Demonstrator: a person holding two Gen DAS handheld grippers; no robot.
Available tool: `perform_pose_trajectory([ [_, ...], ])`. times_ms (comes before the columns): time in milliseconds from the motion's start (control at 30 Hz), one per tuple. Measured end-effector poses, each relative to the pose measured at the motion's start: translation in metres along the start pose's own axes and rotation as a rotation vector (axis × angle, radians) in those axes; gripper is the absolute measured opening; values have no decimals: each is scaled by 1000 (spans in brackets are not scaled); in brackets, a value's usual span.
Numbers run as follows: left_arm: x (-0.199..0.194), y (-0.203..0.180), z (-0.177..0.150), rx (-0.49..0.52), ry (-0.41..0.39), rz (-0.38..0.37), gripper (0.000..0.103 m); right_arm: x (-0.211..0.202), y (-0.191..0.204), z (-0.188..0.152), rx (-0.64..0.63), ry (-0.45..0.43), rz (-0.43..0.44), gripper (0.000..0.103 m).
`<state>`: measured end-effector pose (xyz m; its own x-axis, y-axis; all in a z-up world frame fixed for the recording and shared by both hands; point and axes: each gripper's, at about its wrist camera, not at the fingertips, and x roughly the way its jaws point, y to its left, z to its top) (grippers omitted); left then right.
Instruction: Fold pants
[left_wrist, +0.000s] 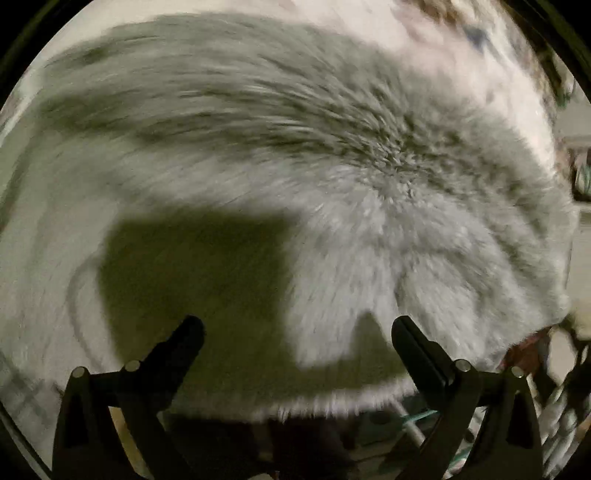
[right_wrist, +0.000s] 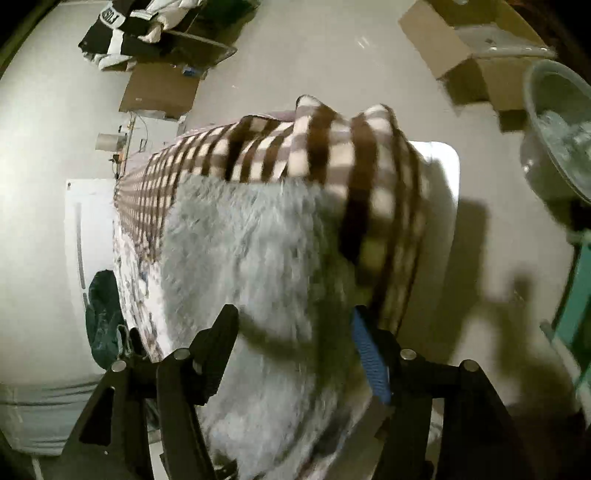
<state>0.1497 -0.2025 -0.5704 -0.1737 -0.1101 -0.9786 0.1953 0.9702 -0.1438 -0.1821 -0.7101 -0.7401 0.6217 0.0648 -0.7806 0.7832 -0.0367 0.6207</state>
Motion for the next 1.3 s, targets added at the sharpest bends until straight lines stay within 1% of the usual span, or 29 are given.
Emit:
perform_pose_trajectory([
  [33, -7, 6, -9, -12, -21, 11, 103, -9, 1, -12, 18, 11, -34, 65],
  [67, -10, 12, -18, -23, -31, 43, 103, -18, 4, -29, 36, 37, -10, 65],
  [100, -10, 17, -25, -34, -33, 61, 103, -20, 8, -46, 40, 70, -15, 65],
  [133, -7, 24, -32, -51, -28, 70, 103, -17, 14, -67, 42, 121, -20, 65],
  [167, 1, 31, -37, -80, -5, 77, 103, -11, 17, -80, 50, 159, -3, 65],
  [200, 6, 39, -41, -115, 16, 73, 103, 5, 23, -101, 71, 237, 16, 65],
  [233, 13, 48, -45, -164, 40, 50, 103, 26, 29, -122, 97, 318, 31, 65],
  [300, 28, 66, -49, -291, 78, -22, 103, 60, 40, -148, 100, 403, 13, 65],
  [333, 32, 73, -50, -342, 75, -52, 103, 78, 47, -162, 87, 438, 8, 65],
  [400, 37, 84, -52, -420, 46, -102, 103, 101, 54, -181, 68, 469, -22, 64],
  [433, 39, 86, -50, -440, 34, -117, 102, 111, 57, -187, 76, 469, -11, 64],
  [467, 44, 89, -47, -468, 17, -132, 99, 119, 60, -190, 75, 465, -7, 56],
  [500, 47, 94, -44, -486, 11, -134, 87, 125, 64, -192, 59, 451, -26, 34],
  [533, 51, 97, -43, -506, 5, -136, 68, 129, 68, -194, 44, 433, -47, 22],
  [567, 54, 101, -42, -534, 0, -143, 61, 131, 71, -198, 26, 427, -70, 7],
  [600, 53, 104, -42, -544, -5, -148, 50, 130, 75, -199, -1, 408, -110, 6],
  [633, 52, 106, -44, -550, -17, -154, 31, 127, 79, -200, -16, 388, -119, 5],
  [700, 46, 108, -50, -527, -38, -146, 15, 116, 88, -203, -81, 368, -152, 4],
  [733, 45, 108, -52, -516, -43, -150, 12, 111, 91, -204, -107, 366, -165, 4],
  [833, 46, 112, -63, -511, -32, -168, 11, 98, 93, -210, -155, 381, -219, 4],
  [933, 48, 121, -64, -499, -30, -159, 11, 95, 85, -211, -156, 404, -256, 4],
  [1067, 58, 123, -60, -516, -14, -174, 12, 108, 81, -205, -147, 417, -286, 4],
  [1100, 57, 123, -61, -515, -12, -169, 15, 112, 81, -205, -149, 436, -283, 5],
  [1133, 46, 128, -59, -509, -11, -162, 15, 119, 82, -203, -151, 459, -283, 6],
  [1167, 38, 133, -56, -503, -14, -169, 15, 118, 78, -201, -158, 466, -279, 14],
  [1200, 27, 135, -58, -497, -25, -181, 18, 118, 81, -196, -175, 473, -280, 24],
  [1233, 21, 134, -57, -490, -38, -172, 28, 114, 82, -190, -187, 472, -264, 33],
  [1267, 15, 129, -54, -470, -55, -150, 34, 106, 81, -184, -195, 464, -254, 52],
  [1300, 10, 126, -52, -454, -66, -143, 47, 96, 83, -178, -208, 442, -246, 59],
])
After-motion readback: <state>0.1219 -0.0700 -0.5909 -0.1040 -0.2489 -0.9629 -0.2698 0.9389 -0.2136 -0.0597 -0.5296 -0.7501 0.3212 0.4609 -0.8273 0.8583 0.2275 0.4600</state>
